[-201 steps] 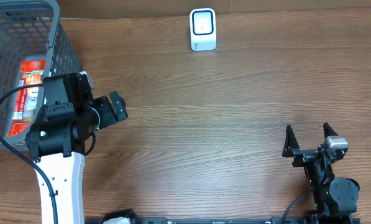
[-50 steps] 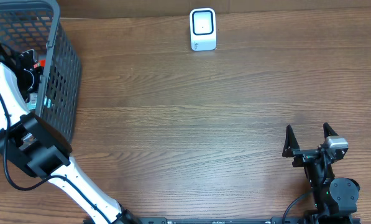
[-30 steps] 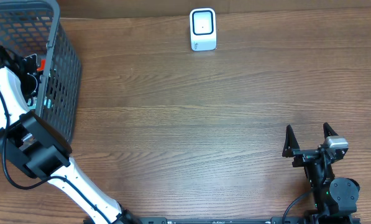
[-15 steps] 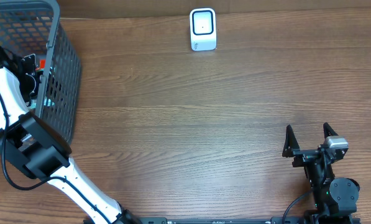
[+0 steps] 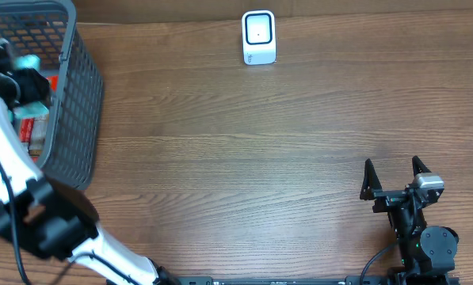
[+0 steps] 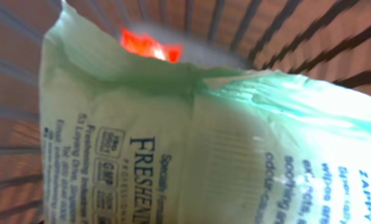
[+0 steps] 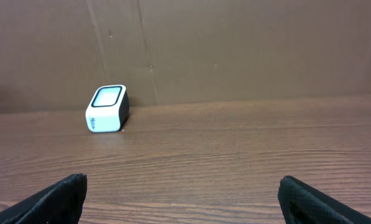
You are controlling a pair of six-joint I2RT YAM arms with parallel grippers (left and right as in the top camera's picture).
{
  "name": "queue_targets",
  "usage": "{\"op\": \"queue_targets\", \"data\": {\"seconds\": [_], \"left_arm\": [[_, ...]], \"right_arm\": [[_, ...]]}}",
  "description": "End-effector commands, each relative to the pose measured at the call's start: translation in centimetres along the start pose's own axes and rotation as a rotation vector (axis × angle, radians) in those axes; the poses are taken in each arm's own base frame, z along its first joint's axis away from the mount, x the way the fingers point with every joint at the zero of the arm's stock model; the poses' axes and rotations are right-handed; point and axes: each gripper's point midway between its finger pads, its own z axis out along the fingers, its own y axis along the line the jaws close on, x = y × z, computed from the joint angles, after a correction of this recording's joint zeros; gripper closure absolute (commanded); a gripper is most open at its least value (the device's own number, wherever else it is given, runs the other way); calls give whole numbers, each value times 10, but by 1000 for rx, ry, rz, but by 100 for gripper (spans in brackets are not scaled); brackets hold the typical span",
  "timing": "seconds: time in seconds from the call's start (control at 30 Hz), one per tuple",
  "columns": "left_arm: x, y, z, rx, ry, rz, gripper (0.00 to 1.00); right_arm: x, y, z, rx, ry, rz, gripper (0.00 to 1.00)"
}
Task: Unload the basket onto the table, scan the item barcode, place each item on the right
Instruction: 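Close the left gripper on the packet and lift it out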
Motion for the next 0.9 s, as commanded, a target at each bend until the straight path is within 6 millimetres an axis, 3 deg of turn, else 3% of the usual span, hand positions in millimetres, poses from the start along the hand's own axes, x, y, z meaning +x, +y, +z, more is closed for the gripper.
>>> {"op": "queue_targets", "data": {"seconds": [0.0, 0.23, 0.43, 0.6, 0.87], "left_arm": [[-39, -9, -88, -25, -215, -57, 61], [-52, -31, -185, 11, -406, -132, 62], [-35, -77, -233, 163, -432, -144, 61], [-5, -130, -244, 259, -341, -75, 62], [45, -222, -234, 406, -132, 109, 63]], "right_arm": [[2, -1, 0, 5, -3, -1, 0], [2, -1, 0, 5, -3, -1, 0], [2, -1, 0, 5, -3, -1, 0], [2, -1, 0, 5, -3, -1, 0], [2, -1, 0, 5, -3, -1, 0]]}}
